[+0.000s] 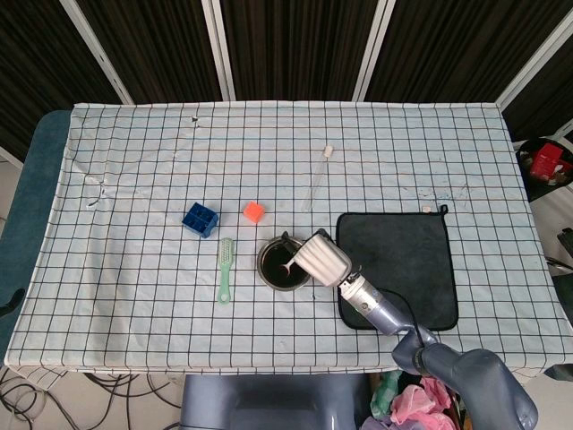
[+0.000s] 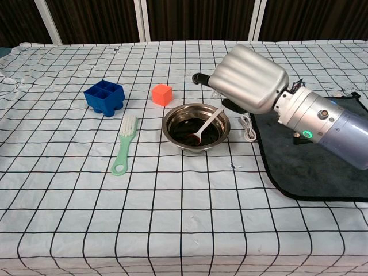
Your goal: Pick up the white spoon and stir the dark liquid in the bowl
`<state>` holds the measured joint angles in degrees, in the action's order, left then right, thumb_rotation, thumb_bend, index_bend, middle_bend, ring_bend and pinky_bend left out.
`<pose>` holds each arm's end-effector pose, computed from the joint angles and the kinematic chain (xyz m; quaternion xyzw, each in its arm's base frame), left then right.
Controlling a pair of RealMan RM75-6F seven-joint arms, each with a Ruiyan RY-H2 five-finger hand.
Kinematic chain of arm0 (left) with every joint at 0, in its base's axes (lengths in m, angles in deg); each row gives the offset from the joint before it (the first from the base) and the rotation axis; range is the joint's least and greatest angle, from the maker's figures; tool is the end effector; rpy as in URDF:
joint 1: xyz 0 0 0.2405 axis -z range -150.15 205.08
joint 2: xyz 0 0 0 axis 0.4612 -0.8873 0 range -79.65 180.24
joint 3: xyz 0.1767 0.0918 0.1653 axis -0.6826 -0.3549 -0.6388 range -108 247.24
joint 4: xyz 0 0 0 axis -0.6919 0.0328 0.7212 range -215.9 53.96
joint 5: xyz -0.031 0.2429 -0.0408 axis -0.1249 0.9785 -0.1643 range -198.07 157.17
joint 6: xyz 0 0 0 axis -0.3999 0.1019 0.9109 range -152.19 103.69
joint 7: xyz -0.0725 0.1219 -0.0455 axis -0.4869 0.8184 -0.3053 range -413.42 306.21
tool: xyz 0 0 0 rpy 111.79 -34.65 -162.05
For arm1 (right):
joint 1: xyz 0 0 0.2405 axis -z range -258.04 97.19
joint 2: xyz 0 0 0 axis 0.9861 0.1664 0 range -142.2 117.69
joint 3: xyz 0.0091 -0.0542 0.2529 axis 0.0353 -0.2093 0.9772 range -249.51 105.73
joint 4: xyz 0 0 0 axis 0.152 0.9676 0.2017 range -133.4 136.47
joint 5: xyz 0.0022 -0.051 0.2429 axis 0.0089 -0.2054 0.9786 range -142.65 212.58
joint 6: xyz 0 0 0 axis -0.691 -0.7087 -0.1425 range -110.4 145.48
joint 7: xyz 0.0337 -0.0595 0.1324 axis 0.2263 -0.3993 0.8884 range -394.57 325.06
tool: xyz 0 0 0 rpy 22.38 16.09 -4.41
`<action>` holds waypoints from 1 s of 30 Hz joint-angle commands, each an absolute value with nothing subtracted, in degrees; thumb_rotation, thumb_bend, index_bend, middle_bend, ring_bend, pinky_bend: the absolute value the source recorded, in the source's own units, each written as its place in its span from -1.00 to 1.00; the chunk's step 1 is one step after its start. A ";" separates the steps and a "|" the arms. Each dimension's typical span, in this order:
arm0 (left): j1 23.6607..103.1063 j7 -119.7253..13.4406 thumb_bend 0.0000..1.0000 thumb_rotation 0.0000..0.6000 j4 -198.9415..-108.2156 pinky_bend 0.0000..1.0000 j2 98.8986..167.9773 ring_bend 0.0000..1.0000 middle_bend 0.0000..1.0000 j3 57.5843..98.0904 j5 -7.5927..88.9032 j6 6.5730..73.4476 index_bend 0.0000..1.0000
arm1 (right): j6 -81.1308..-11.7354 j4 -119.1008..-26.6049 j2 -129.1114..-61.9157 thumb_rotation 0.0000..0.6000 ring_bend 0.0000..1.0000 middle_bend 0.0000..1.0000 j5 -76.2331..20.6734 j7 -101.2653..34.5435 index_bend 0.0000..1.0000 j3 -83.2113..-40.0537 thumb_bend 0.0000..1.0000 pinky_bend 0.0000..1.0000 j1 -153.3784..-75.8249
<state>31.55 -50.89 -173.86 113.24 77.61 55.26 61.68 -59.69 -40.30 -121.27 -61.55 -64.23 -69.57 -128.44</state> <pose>-0.3460 0.2039 0.1572 -0.5233 -0.3846 -0.3707 0.6639 -0.1337 -0.3764 -0.0917 0.7702 0.1083 0.3923 0.4912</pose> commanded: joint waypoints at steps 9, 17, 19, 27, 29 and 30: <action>31.77 -50.93 -0.55 1.00 -173.78 -1.00 113.23 -1.00 -0.96 77.52 55.29 61.18 -0.81 | -52.36 -59.06 -106.85 1.00 0.85 0.57 -47.81 -63.71 -0.60 -60.51 -0.41 0.76 -124.89; 32.12 -51.29 -0.56 1.00 -173.67 -1.00 113.30 -1.00 -0.96 76.60 57.23 60.72 -0.81 | -48.45 -81.30 -85.54 1.00 -0.02 -0.32 -34.51 -57.52 -0.87 -54.53 -0.52 -0.02 -116.95; 32.16 -51.41 -0.56 1.00 -173.69 -1.00 113.26 -1.00 -0.96 76.43 57.58 60.66 -0.81 | -48.27 -85.01 -81.24 1.00 -0.15 -0.43 -32.80 -56.34 -0.90 -54.42 -0.54 -0.13 -114.87; 32.54 -52.35 -0.56 1.00 -173.12 -1.00 113.31 -1.00 -0.96 76.00 58.85 60.30 -0.81 | -48.08 -97.62 -66.48 1.00 -0.38 -0.63 -30.06 -51.39 -0.99 -58.90 -0.56 -0.30 -105.33; 32.58 -52.64 -0.56 1.00 -173.01 -1.00 113.31 -1.00 -0.96 75.94 59.11 60.35 -0.81 | -50.78 -98.78 -65.70 1.00 -0.38 -0.64 -31.80 -49.55 -0.99 -60.30 -0.56 -0.30 -102.67; 32.56 -52.72 -0.56 1.00 -172.98 -1.00 113.33 -1.00 -0.96 75.94 59.21 60.47 -0.81 | -52.62 -99.00 -65.97 1.00 -0.38 -0.64 -32.99 -49.04 -0.99 -61.26 -0.56 -0.30 -101.18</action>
